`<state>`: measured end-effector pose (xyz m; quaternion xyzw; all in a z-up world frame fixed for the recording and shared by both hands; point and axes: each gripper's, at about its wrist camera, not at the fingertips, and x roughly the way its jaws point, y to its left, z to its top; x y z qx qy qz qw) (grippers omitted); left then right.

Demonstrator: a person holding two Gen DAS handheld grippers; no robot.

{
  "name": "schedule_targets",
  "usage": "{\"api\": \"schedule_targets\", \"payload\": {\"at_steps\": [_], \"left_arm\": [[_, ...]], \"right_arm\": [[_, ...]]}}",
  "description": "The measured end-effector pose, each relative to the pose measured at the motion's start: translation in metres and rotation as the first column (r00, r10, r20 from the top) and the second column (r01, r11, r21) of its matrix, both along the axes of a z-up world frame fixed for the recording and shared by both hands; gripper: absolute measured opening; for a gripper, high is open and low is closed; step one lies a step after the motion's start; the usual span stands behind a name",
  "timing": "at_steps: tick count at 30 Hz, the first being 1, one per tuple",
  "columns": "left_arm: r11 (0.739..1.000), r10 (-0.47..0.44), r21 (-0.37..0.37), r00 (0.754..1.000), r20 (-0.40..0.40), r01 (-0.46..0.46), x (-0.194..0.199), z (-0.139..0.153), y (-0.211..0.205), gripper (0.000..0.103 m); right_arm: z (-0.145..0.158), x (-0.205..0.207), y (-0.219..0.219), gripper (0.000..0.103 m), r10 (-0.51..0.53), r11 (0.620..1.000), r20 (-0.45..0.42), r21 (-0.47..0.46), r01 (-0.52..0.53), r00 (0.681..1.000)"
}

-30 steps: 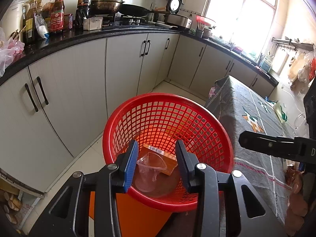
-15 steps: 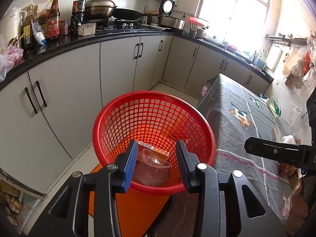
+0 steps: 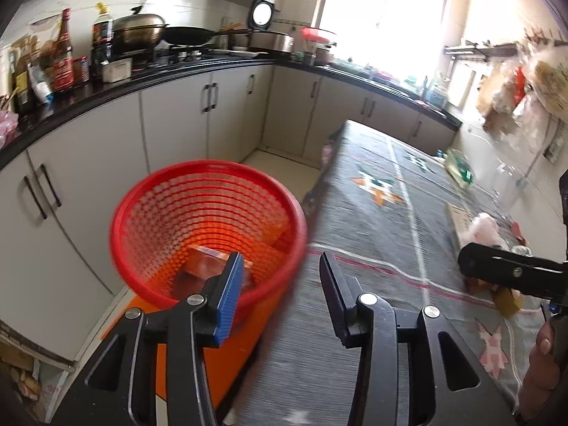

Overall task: Collect trash
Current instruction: 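Move both open tools back over the trash on the table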

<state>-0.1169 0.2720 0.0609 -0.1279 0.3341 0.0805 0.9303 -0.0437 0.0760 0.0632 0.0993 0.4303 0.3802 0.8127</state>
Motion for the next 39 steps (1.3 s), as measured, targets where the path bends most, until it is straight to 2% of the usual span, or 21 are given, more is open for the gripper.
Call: {"api": "schedule_targets", "payload": {"at_steps": [8,14,18,22,24,26,28,32,35,39], "left_arm": [[0.994,-0.111,0.007,0.993,-0.033,0.112,0.012,-0.009,-0.067,0.047],[0.979,-0.200,0.020,0.978,-0.059,0.202,0.020,-0.012,-0.114,0.050],[0.966,-0.254,0.020,0.964,-0.078,0.256,0.028,-0.013,-0.142,0.053],[0.946,-0.324,-0.002,0.942,-0.090,0.325,0.038,-0.009,-0.172,0.058],[0.936,-0.351,-0.017,0.933,-0.087,0.350,0.043,-0.006,-0.184,0.059],[0.928,-0.371,0.007,0.925,-0.082,0.373,0.053,-0.004,-0.198,0.061],[0.908,-0.410,0.047,0.906,-0.109,0.417,0.064,-0.009,-0.213,0.061],[0.872,-0.462,0.082,0.868,-0.183,0.482,0.086,-0.023,-0.233,0.069],[0.856,-0.468,0.135,0.860,-0.205,0.498,0.100,-0.030,-0.246,0.075],[0.839,-0.488,0.157,0.848,-0.209,0.521,0.117,-0.032,-0.257,0.077]], "right_arm": [[0.008,-0.028,-0.079,0.064,-0.103,0.993,0.039,0.065,0.101,0.994],[0.008,-0.038,-0.163,0.064,-0.262,0.960,0.046,0.116,0.255,0.964],[-0.002,-0.034,-0.221,0.064,-0.355,0.923,-0.023,0.150,0.355,0.934],[-0.020,-0.026,-0.261,0.065,-0.430,0.883,-0.107,0.154,0.443,0.896],[-0.027,-0.024,-0.274,0.065,-0.437,0.872,-0.143,0.173,0.458,0.888],[-0.031,-0.023,-0.282,0.065,-0.441,0.866,-0.159,0.183,0.465,0.883],[-0.032,-0.023,-0.285,0.065,-0.440,0.865,-0.164,0.188,0.466,0.883],[-0.035,-0.025,-0.291,0.065,-0.439,0.865,-0.165,0.189,0.465,0.883],[-0.041,-0.026,-0.299,0.065,-0.454,0.855,-0.182,0.186,0.484,0.872],[-0.049,-0.024,-0.310,0.065,-0.476,0.840,-0.207,0.180,0.512,0.855]]}}
